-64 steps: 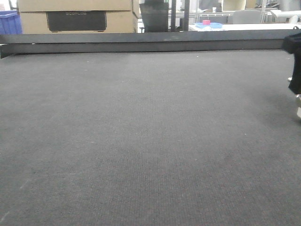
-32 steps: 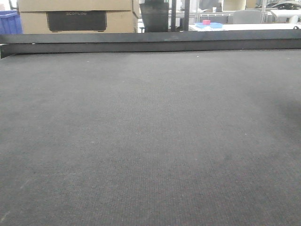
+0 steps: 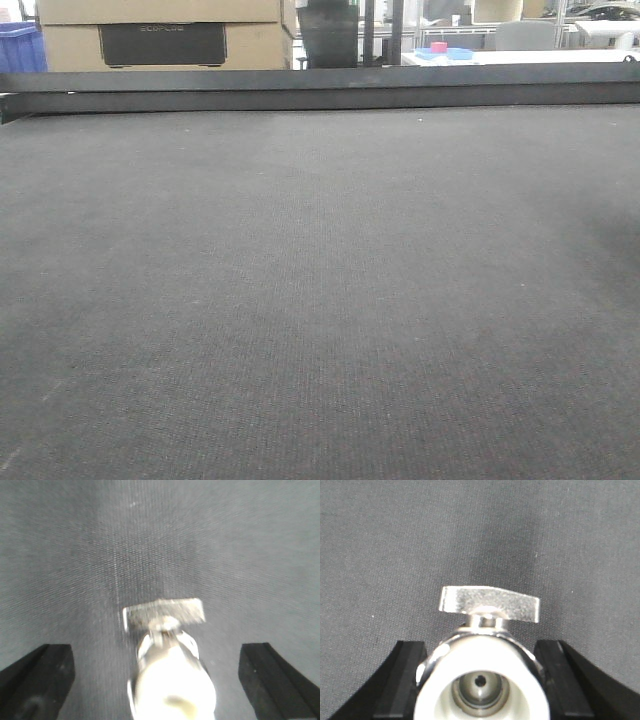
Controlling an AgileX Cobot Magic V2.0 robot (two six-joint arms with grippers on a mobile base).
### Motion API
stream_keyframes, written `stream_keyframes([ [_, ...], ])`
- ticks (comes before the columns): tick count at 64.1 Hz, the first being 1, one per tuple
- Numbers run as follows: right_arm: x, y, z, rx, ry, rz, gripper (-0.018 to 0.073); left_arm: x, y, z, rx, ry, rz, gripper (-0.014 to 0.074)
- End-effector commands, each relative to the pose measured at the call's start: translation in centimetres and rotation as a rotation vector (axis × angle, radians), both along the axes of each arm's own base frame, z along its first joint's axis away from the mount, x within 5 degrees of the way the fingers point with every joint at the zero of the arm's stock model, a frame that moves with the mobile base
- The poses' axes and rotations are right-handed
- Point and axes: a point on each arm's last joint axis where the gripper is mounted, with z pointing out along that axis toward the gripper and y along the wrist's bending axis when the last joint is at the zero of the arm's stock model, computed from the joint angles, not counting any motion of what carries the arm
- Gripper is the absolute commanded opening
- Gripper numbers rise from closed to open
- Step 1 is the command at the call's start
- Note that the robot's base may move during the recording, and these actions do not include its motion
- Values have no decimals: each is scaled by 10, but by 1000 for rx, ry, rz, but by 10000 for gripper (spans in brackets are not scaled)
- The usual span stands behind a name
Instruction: Place valve from conveyor to right shelf box
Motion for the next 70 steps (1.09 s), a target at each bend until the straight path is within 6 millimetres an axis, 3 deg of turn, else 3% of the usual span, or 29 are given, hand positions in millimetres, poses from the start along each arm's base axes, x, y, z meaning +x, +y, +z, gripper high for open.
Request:
stream_keyframes([
  [1, 1, -1, 8, 0, -70, -4, -153, 5, 3, -7, -6, 8, -1, 559],
  [9, 1, -1, 8, 0, -72, -4, -153, 7, 3, -14, -12, 27, -1, 554],
  [16, 1, -1, 8, 0, -72, -4, -153, 7, 4, -14, -8, 23, -2, 496],
  [27, 1, -1, 8, 0, -72, -4, -153, 4, 4, -14, 0, 59, -9, 222],
  [37, 1, -1, 9, 0, -77, -5, -153, -1, 3, -14, -16, 109, -13, -110],
  [47, 1, -1, 9, 1, -79, -5, -153, -8, -3, -1, -36, 102, 33, -111],
  [70, 2, -1, 9, 2, -83, -6, -153, -39, -60, 67, 33, -156, -68, -111],
])
